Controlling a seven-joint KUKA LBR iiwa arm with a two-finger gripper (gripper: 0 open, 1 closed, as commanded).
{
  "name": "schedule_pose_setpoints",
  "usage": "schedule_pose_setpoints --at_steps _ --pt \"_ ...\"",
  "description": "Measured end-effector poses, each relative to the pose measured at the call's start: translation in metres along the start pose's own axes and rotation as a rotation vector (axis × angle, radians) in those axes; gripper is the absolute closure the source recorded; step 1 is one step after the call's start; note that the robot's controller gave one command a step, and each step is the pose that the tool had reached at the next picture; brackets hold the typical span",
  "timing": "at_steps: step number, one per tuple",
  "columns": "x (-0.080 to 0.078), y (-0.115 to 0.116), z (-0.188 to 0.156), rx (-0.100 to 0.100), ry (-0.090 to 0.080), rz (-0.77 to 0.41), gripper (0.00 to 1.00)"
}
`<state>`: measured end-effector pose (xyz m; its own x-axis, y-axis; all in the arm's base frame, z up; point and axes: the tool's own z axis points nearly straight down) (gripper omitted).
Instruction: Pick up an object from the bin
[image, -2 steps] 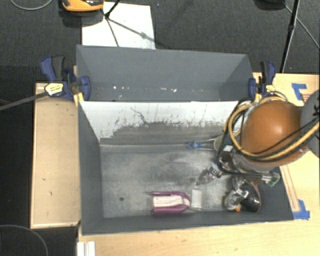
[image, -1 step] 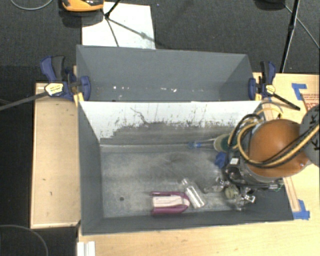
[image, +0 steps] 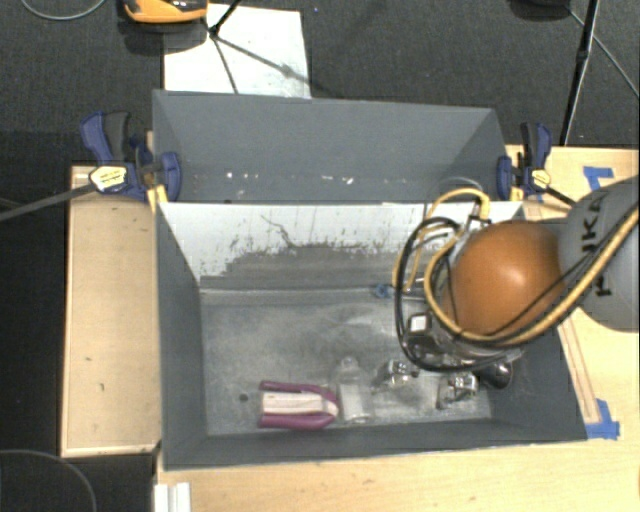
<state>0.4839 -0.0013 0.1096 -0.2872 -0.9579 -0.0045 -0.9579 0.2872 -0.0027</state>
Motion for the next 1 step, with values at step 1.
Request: schedule_pose_setpoints --at_steps 1 --pt "0.001 -0.0001 0.0005 -0.001 0.001 0.004 1.0"
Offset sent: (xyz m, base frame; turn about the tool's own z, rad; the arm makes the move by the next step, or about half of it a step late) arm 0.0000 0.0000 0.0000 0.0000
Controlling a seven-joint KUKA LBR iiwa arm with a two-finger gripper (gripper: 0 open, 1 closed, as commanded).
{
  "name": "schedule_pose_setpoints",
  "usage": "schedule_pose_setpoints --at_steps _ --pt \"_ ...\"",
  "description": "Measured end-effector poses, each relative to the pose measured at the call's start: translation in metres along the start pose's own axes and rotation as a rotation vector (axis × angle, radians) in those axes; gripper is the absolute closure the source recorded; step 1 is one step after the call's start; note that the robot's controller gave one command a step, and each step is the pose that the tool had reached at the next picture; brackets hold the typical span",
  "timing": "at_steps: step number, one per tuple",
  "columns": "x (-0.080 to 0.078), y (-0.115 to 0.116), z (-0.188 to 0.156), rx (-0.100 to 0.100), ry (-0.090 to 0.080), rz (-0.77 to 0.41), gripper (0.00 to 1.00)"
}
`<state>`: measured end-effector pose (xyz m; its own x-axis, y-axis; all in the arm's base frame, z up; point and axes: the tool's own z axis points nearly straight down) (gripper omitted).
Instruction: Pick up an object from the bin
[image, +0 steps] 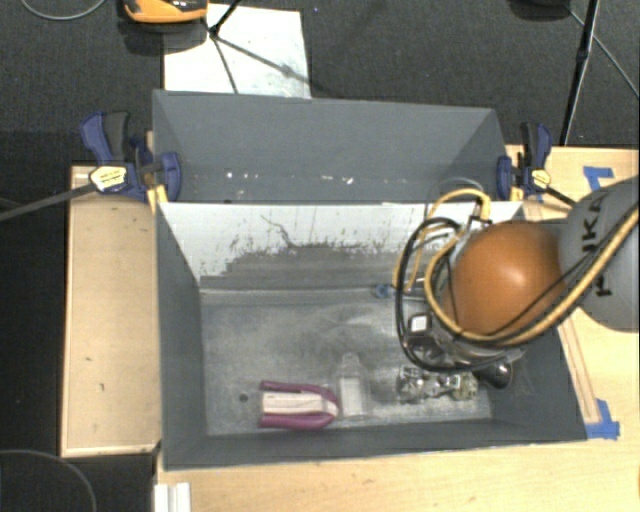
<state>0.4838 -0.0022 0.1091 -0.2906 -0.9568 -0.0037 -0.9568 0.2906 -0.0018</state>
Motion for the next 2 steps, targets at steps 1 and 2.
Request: schedule_pose_setpoints --at_steps 1,2 --pt "0.016 -0.028 -0.074 0.008 0.001 0.013 1.0" --pt "0.099 -0.107 -0.053 0.003 0.005 -0.075 1.0"
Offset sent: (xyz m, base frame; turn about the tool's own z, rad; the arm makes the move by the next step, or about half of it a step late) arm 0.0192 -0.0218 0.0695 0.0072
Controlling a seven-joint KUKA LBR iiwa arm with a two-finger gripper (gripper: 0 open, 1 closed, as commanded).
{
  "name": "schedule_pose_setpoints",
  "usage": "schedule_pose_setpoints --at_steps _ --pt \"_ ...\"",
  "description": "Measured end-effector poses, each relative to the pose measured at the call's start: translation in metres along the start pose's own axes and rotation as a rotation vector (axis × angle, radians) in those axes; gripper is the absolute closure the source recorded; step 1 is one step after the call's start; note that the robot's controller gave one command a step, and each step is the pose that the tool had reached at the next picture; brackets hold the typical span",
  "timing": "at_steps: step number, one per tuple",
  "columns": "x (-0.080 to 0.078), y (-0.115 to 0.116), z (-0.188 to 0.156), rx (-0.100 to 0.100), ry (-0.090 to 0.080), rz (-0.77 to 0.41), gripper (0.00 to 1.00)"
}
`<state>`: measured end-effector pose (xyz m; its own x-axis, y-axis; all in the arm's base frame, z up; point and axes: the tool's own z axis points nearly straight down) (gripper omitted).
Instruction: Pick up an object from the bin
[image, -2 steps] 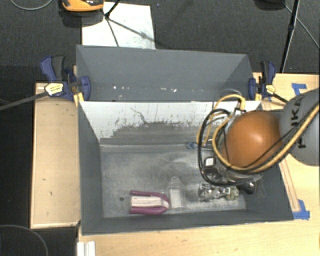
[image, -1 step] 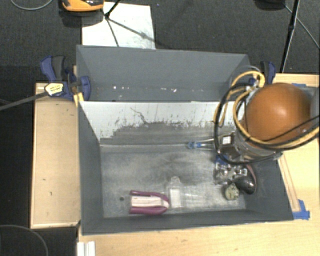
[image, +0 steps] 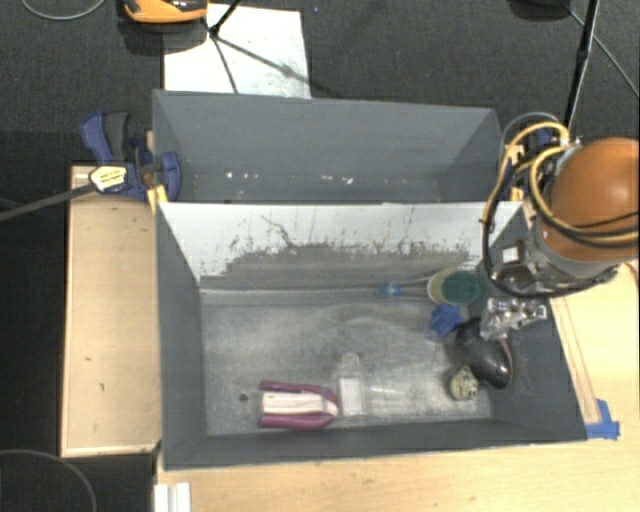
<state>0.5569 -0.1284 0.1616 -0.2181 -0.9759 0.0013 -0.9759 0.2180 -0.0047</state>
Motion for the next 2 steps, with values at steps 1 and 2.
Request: schedule_pose_setpoints --at_steps 1,2 --pt "-0.006 0.002 -0.001 -0.005 -0.004 -0.002 0.0" --pt "-0.002 0.014 0.089 -0.008 -0.015 0.252 0.0"
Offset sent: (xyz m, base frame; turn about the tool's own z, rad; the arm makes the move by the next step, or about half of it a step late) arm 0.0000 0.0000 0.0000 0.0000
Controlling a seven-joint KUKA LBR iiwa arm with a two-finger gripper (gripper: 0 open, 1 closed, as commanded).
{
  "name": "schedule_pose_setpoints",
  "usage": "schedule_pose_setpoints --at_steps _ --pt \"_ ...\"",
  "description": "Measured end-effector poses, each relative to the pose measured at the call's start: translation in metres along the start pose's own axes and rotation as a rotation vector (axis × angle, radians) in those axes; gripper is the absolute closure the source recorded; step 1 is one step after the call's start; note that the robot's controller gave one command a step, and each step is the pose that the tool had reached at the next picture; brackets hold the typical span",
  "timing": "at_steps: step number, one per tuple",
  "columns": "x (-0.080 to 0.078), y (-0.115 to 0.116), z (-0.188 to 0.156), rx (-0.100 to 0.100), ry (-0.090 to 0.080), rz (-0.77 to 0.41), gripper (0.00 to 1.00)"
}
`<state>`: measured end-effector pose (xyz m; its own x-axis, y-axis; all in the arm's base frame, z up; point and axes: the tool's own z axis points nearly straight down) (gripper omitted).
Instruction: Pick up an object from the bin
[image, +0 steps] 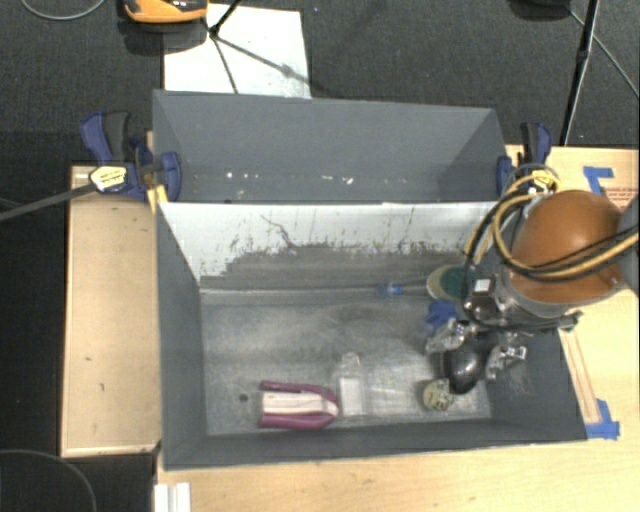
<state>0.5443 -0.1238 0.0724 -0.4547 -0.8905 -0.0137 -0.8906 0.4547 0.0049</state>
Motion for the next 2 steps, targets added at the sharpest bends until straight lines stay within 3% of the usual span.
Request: schedule_pose_setpoints --at_steps 1,2 --pt "0.001 -0.001 -0.001 0.002 0.001 0.0 1.0" --pt "0.009 0.013 -0.116 0.012 0.011 -0.027 1.0"
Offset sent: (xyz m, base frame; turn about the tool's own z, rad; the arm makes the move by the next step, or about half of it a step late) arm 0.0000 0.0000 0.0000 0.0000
